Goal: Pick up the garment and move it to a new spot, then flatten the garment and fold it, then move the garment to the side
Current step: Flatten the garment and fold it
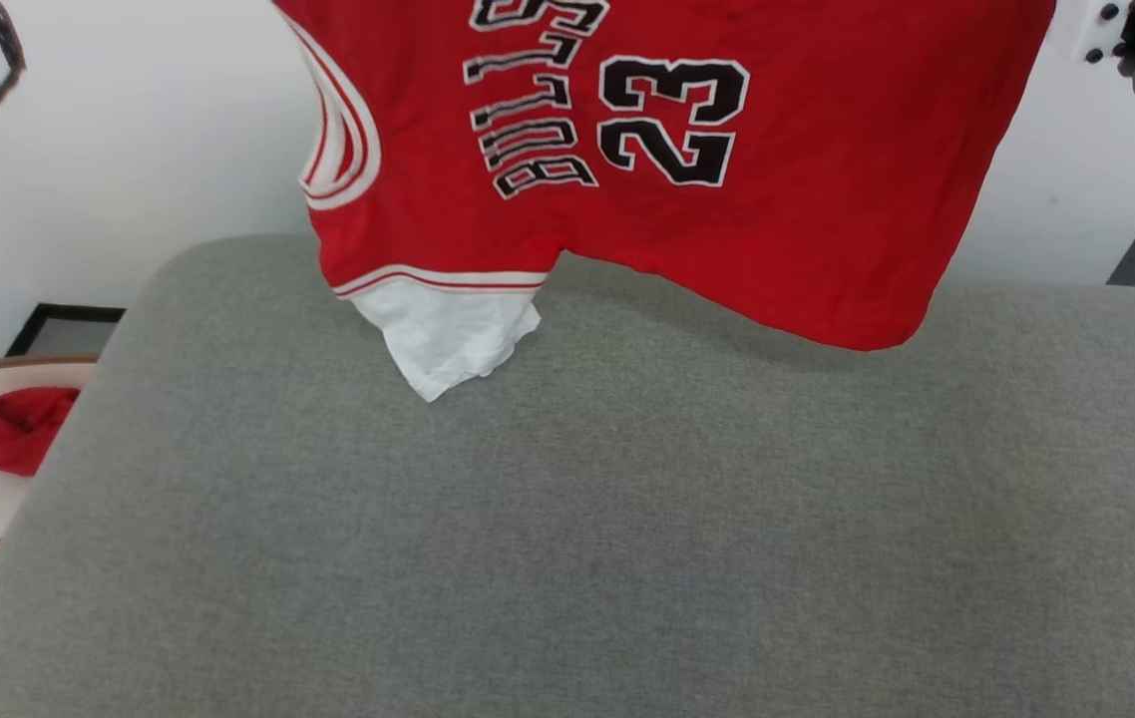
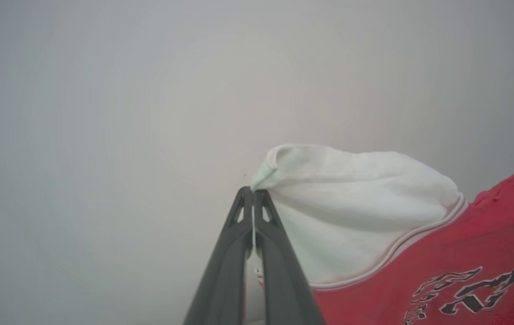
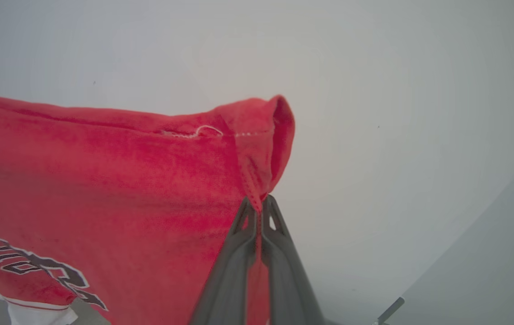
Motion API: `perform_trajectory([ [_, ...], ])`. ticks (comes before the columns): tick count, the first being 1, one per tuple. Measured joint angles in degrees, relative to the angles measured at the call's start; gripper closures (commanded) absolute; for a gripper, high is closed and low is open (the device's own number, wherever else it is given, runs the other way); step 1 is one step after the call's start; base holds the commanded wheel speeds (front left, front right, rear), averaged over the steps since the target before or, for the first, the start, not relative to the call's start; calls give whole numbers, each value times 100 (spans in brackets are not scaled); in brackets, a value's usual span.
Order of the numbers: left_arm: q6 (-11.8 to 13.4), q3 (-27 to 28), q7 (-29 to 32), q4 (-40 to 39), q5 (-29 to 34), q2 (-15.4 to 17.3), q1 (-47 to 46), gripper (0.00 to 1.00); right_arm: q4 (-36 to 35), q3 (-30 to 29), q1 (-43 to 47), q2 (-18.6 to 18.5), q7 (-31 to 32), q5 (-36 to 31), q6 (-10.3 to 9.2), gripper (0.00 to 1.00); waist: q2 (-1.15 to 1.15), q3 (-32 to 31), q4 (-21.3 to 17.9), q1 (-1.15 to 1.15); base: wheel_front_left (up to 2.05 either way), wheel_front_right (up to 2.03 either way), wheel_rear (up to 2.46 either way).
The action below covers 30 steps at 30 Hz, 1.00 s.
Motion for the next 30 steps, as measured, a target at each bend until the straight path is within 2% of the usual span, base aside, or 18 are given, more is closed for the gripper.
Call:
perform_trajectory([
  [12,-12,-153,-584,187,40,21,-931,100,48,-25,-659,-12,-389,-82,0,100,0,642,-182,0,0,0,0],
  [22,-14,-288,-1311,277,400,120,-2438,100,86,-277,-1534,4,-1385,-524,0,100,0,1809,-358,0,0,0,0],
  [30,-14,-514,-1884,78,621,119,-3417,100,381,-603,-2146,37,-2306,-1036,0,100,0,2916,-449,0,0,0,0],
])
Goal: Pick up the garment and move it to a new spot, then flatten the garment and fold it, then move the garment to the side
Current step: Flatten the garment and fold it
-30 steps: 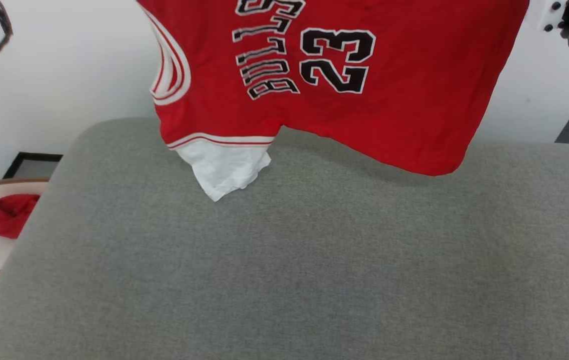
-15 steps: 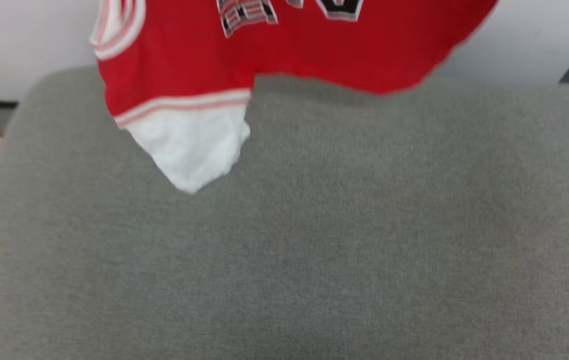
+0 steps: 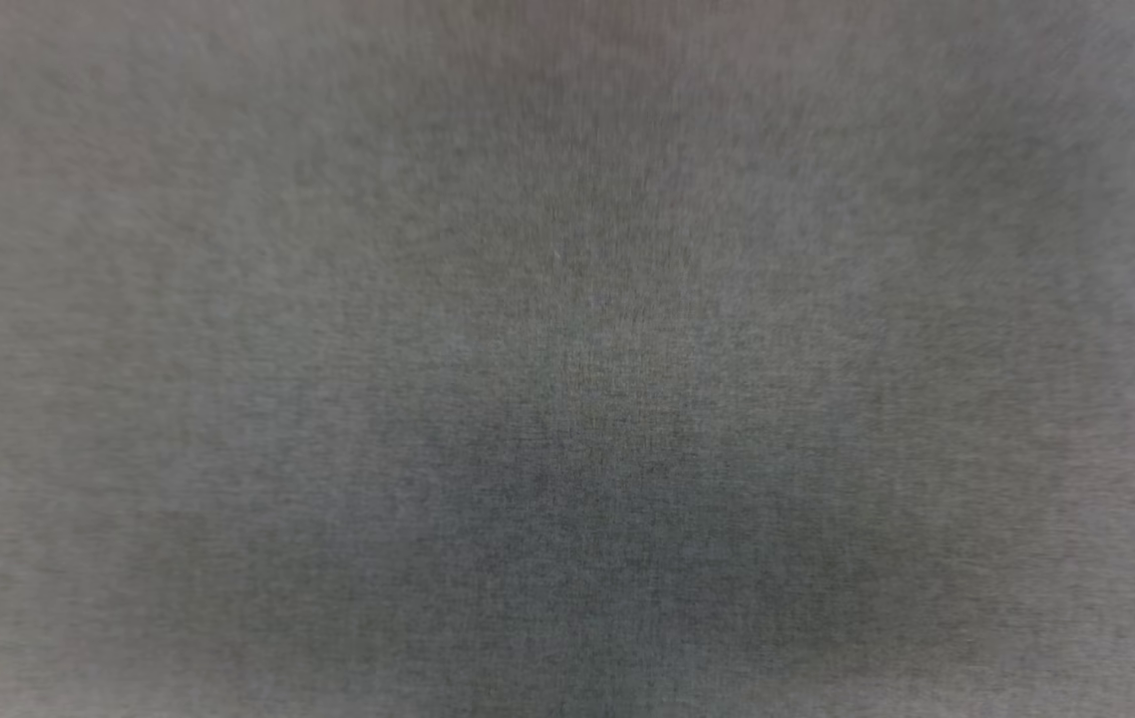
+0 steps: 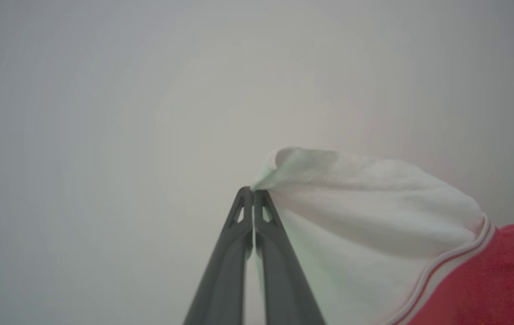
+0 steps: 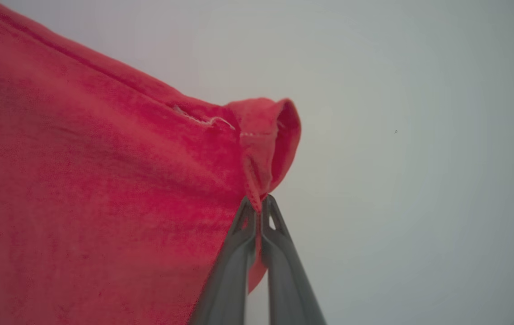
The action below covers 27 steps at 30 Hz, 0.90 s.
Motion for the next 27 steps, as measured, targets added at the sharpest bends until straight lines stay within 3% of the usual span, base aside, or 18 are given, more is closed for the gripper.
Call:
perform_trajectory([
  [5,0,-111,-465,-21,22,-18,-230,100,363,-166,-182,100,-411,-378,0,100,0,676,-18,0,0,0,0],
  [14,0,-402,-556,-29,-364,-112,414,100,811,-310,-24,401,-570,-789,0,100,0,1479,109,0,0,0,0],
  [20,0,-632,-43,-370,-746,-97,1282,100,855,-88,327,482,-433,-775,0,100,0,1352,234,0,0,0,0],
  [27,0,-730,539,-968,-1351,313,2656,100,711,474,1352,514,-66,-224,0,100,0,715,346,0,0,0,0],
])
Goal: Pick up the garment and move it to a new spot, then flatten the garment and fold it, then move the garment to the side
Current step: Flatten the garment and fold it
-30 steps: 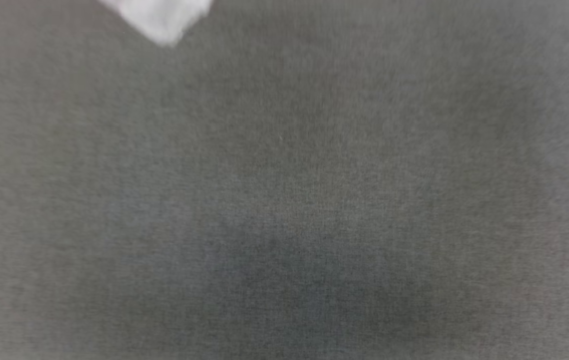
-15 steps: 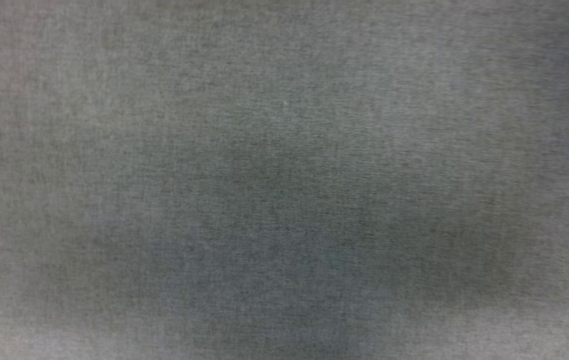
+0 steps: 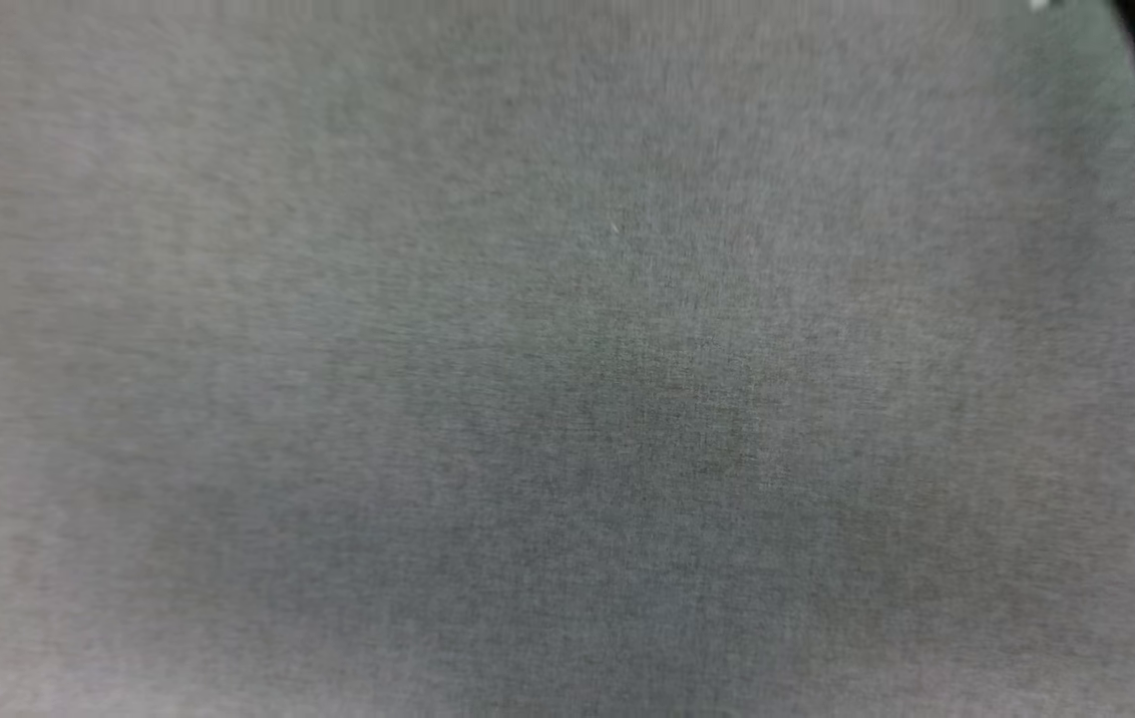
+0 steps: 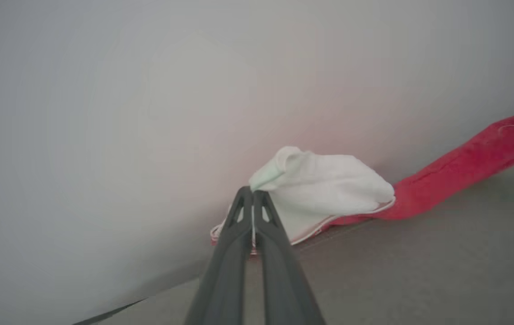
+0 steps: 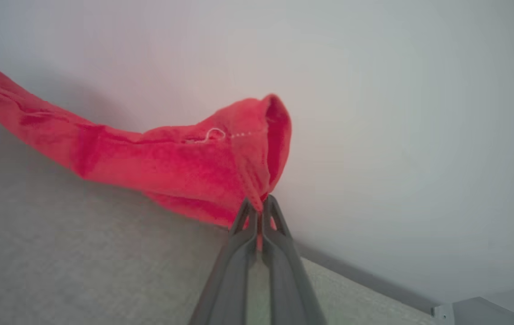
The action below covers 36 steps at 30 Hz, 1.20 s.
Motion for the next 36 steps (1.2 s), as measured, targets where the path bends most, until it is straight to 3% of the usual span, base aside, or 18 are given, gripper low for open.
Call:
perform_trajectory([
  [7,0,-46,274,-892,-221,305,1585,100,-816,647,1412,-520,446,992,0,100,0,-941,111,0,0,0,0],
  [13,114,-58,381,-1792,-446,573,3131,100,-2064,1300,2847,-1277,917,1957,0,100,0,-1740,228,0,0,0,0],
  [15,370,-56,448,-2386,-589,786,3872,100,-2776,1569,3580,-1727,1036,2359,0,100,0,-2115,286,0,0,0,0],
  [23,1450,-55,464,-4308,-923,1540,5723,100,-4268,1751,5372,-2760,981,2991,-1,100,0,-2962,448,0,0,0,0],
  [27,1973,-62,502,-5090,-1069,1839,6468,100,-4760,1702,6135,-3139,856,3104,-1,100,0,-3248,550,0,0,0,0],
  [36,3003,-59,427,-6388,-1606,2283,7836,100,-5758,1495,7917,-3627,906,3231,-1,100,0,-3556,850,0,0,0,0],
])
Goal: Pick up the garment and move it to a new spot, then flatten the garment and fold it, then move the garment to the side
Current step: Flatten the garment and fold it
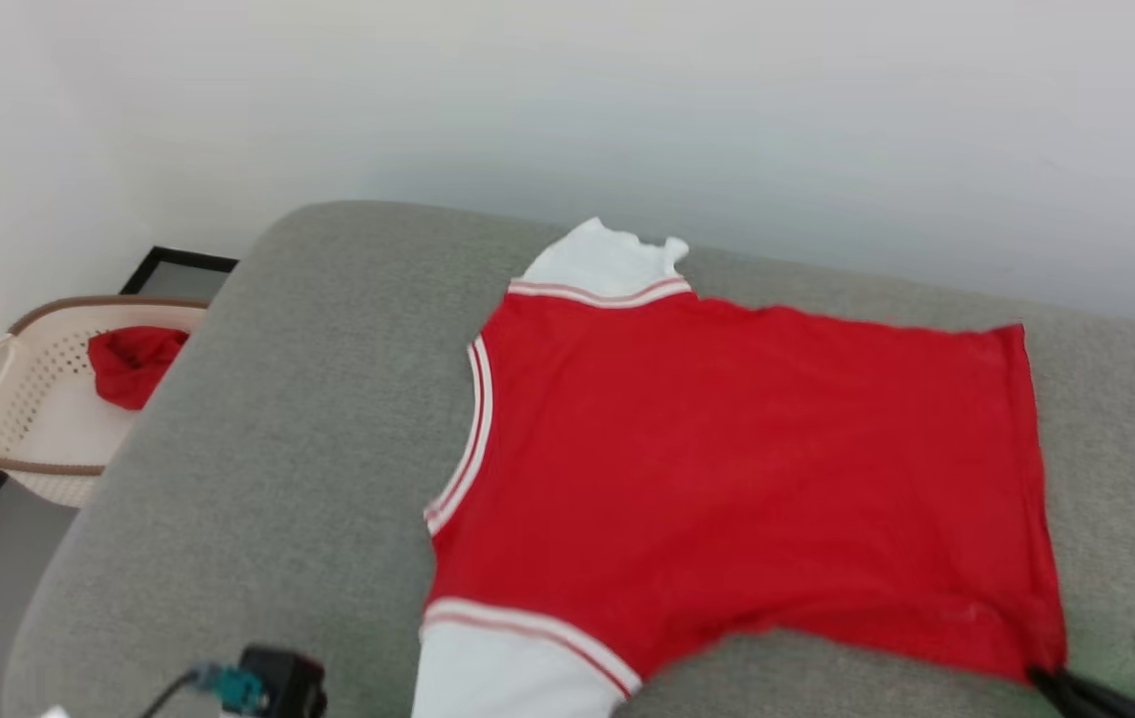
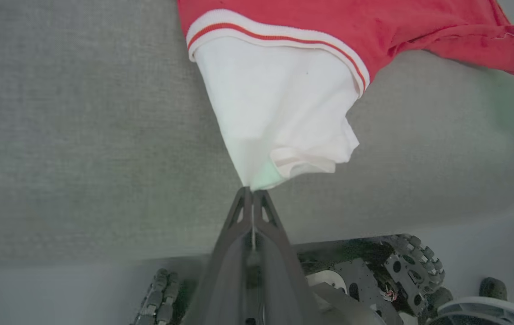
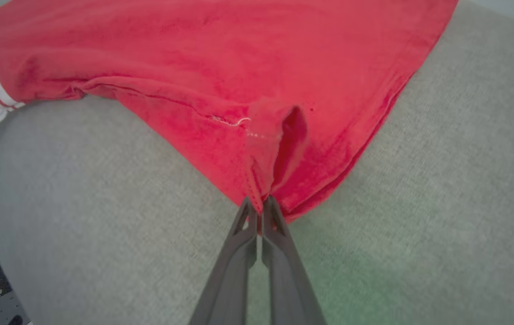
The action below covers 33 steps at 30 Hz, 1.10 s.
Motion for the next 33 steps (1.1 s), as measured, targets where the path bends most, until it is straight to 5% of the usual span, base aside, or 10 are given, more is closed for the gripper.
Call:
perform_trajectory([
  [12,721,148,-815,-1056,-478,481,1031,100,-835,-1241,2124,-42,38,148,0,100,0,21,195,0,0,0,0],
  [21,1080,414,-573,-1649,277,1034,191,100,-1623,-2267,2302,167,725,-99,0,100,0,230,75,0,0,0,0],
  [26,1007,579,-81,-1603,855,1243,-625,100,-1833,-2677,1926,407,1230,-356,0,100,0,380,0,0,0,0,0],
  [33,392,716,524,-834,1333,1004,-1577,100,-1803,-3007,1249,761,1763,-813,0,100,0,649,-127,0,0,0,0],
])
